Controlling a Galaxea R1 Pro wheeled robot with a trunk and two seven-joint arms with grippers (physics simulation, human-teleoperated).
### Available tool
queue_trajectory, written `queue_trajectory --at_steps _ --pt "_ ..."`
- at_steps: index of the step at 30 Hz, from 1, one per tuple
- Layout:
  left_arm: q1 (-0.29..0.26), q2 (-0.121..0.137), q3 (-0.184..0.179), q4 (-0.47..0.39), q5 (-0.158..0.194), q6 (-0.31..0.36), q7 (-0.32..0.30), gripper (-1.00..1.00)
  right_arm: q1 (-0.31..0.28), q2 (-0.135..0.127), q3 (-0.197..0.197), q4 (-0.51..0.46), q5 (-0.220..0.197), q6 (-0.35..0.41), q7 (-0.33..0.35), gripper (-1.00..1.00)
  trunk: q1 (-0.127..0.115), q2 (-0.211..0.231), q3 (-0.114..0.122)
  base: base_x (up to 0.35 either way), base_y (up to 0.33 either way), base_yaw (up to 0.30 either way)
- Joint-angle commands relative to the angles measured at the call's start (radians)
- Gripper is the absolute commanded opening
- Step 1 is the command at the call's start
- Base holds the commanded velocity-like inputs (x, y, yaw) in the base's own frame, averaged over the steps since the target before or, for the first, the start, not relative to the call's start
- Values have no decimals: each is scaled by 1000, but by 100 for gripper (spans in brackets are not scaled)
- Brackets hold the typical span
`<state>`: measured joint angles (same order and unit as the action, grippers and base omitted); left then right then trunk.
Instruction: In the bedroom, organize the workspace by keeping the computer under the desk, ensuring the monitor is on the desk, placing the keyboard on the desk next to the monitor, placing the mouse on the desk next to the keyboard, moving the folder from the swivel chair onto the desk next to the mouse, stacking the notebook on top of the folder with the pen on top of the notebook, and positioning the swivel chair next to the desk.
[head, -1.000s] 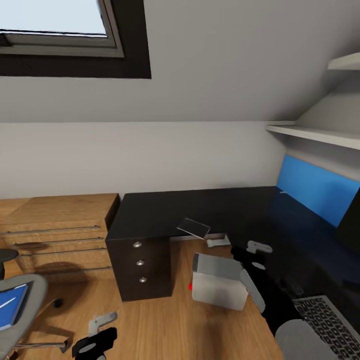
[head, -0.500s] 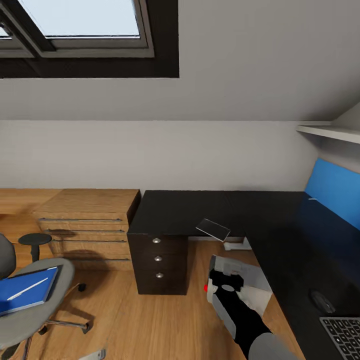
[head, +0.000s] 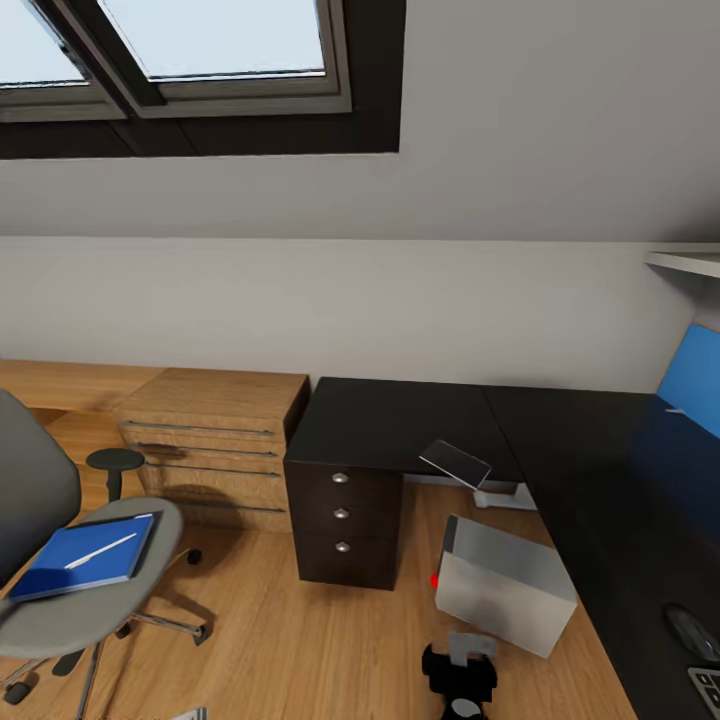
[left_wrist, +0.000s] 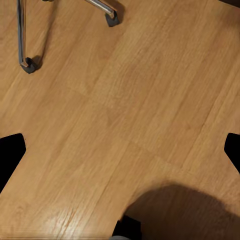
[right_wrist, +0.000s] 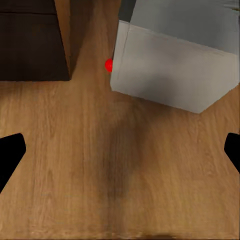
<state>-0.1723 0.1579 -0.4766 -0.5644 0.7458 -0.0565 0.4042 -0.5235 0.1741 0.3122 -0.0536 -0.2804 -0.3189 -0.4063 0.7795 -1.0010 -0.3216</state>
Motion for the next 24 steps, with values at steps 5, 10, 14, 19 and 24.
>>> queue_trajectory --at_steps 5,10,14,19,24 --pt "-1 -6 -10 77 12 -41 6 100 32 0 10 59 -4 -72 178 100 0 -1 -1 0 0 9" --pt "-1 -35 -11 101 9 -104 6 100 38 0 12 64 -2 -83 196 100 0 -1 -1 0 0 1" --pt "-1 -47 -15 128 4 -119 2 100 39 0 12 65 -3 -106 199 100 0 -1 -2 0 0 0" --pt "-1 -66 -10 200 10 -116 -28 100 39 0 14 67 -10 -192 197 100 0 -1 -2 0 0 174" --pt "-1 -77 -11 219 5 -162 -39 100 40 0 13 76 -11 -333 190 100 0 -1 -2 0 0 283"
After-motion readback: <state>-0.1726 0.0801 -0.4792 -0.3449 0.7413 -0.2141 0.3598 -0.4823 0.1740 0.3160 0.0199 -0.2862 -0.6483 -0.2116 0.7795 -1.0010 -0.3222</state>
